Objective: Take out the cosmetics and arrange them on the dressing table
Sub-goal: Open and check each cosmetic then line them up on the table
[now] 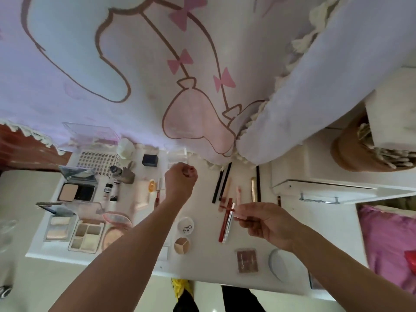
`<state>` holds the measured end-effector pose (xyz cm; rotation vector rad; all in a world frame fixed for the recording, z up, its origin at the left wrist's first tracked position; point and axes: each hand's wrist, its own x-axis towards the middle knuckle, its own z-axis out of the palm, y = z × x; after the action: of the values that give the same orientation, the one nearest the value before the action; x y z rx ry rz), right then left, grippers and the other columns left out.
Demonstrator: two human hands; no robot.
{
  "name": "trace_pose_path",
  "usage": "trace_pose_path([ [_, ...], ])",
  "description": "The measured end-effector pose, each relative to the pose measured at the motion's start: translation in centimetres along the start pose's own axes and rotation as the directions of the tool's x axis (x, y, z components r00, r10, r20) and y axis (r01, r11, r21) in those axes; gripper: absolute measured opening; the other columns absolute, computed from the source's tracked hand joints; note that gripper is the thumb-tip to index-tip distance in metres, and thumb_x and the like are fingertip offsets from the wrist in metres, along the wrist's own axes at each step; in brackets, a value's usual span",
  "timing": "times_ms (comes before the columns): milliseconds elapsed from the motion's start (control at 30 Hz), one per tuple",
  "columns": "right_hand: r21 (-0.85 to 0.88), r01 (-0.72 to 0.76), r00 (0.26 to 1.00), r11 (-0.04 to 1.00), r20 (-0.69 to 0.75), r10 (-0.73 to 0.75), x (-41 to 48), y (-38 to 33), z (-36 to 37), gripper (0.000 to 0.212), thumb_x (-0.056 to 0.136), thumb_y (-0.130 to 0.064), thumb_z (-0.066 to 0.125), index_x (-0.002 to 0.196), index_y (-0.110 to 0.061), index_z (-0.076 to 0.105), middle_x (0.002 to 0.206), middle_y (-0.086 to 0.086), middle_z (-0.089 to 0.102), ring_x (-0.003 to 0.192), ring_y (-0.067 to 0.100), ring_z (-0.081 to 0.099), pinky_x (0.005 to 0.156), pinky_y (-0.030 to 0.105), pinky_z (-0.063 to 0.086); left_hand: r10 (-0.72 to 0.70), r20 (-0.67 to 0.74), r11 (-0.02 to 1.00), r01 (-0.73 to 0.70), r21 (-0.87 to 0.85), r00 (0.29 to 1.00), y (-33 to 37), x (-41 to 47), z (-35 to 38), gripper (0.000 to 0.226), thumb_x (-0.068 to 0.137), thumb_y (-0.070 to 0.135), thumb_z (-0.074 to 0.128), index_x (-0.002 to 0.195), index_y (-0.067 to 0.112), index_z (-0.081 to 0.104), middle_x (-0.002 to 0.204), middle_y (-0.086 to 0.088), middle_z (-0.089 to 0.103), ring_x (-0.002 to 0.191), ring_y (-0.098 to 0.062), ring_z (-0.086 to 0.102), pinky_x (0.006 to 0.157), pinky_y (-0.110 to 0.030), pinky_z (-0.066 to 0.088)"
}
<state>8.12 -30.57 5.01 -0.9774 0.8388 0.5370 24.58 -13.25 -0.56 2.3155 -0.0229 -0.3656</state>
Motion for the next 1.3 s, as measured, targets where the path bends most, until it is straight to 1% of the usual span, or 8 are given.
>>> trace_pose_path([
  [100,-0.036,-0.015,1.0,0.999,0.006,0.015,0.6,0.2,-0.6,0.026,0.08,-0.018,0.076,0.101,-0.003,0.073,0.09,0.009,0.073,0.073,0.015,0.064,0.058,0.022,0.049,0.065,0.037,0.996,-0.068,0.063,0.997,-0.5,1.6,1.3,0.006,0.084,0.014,0.071,0.089,0.011,0.07,0.09,0.001,0.068,0.082,-0.012,0.063,0.077,-0.021,0.048],
  [300,-0.069,-0.046,0.998,0.997,-0.044,0.043,1.7,0.6,-2.5,0.028,0.076,-0.021,0.079,0.099,-0.006,0.074,0.097,0.01,0.075,0.069,0.011,0.054,0.059,0.023,0.044,0.151,0.133,0.957,-0.179,0.227,0.98,-1.7,4.2,2.6,0.011,0.084,0.008,0.068,0.08,0.019,0.068,0.095,0.001,0.068,0.085,-0.016,0.062,0.077,-0.023,0.044],
  [533,-0.017,-0.04,0.998,0.999,-0.042,0.04,2.1,0.7,-2.8,0.033,0.068,-0.017,0.079,0.096,-0.002,0.075,0.099,0.018,0.073,0.069,0.012,0.058,0.063,0.024,0.05,0.193,0.17,0.925,-0.237,0.297,0.966,-2.3,4.4,2.8,0.01,0.085,0.007,0.066,0.092,0.014,0.067,0.098,-0.002,0.067,0.092,-0.02,0.06,0.083,-0.03,0.049],
  [700,-0.054,-0.031,0.998,0.998,-0.051,0.028,2.8,0.9,-2.6,0.031,0.077,-0.013,0.077,0.104,0.003,0.073,0.098,0.017,0.073,0.074,0.014,0.063,0.066,0.024,0.055,0.193,0.206,0.916,-0.251,0.313,0.959,-1.7,3.8,1.7,0.044,0.085,0.005,0.065,0.128,0.011,0.056,0.122,-0.006,0.06,0.114,-0.025,0.054,0.098,-0.036,0.045],
  [933,-0.197,0.086,0.983,0.977,-0.143,-0.116,5.6,0.7,2.3,0.021,0.085,-0.013,0.075,0.096,0.004,0.073,0.086,0.017,0.07,0.072,0.017,0.064,0.07,0.027,0.057,0.313,0.122,0.891,-0.335,0.306,0.942,-1.2,1.8,-3.6,0.041,0.082,0.003,0.064,0.123,0.008,0.061,0.113,-0.01,0.064,0.107,-0.028,0.058,0.09,-0.041,0.049],
  [1033,-0.463,0.15,0.942,0.874,-0.202,-0.269,7.7,0.7,5.2,0.013,0.087,-0.025,0.073,0.086,-0.012,0.075,0.071,0.002,0.065,0.064,0.013,0.059,0.067,0.031,0.056,0.372,0.071,0.88,-0.376,0.289,0.925,-1.6,0.8,-5.8,0.036,0.081,0.006,0.067,0.116,0.008,0.065,0.107,-0.009,0.067,0.1,-0.027,0.062,0.083,-0.041,0.051],
  [1133,-0.702,0.133,0.88,0.7,-0.242,-0.41,10.3,0.9,7.2,0.026,0.087,-0.033,0.068,0.079,-0.009,0.074,0.072,0.011,0.071,0.064,0.024,0.066,0.069,0.04,0.057,0.42,0.036,0.871,-0.414,0.266,0.907,-2.1,-0.2,-7.5,0.033,0.08,0.006,0.069,0.112,0.009,0.067,0.101,-0.007,0.069,0.092,-0.024,0.064,0.078,-0.037,0.053],
  [1300,-0.813,0.047,0.811,0.58,-0.308,-0.497,13.3,1.5,9.3,0.033,0.087,-0.029,0.063,0.062,-0.008,0.064,0.055,0.002,0.057,0.061,0.024,0.06,0.052,0.026,0.041,0.437,0.002,0.87,-0.424,0.252,0.899,-3.2,-1.4,-9.1,0.03,0.079,0.006,0.07,0.108,0.011,0.068,0.095,-0.005,0.07,0.086,-0.021,0.065,0.073,-0.034,0.053],
])
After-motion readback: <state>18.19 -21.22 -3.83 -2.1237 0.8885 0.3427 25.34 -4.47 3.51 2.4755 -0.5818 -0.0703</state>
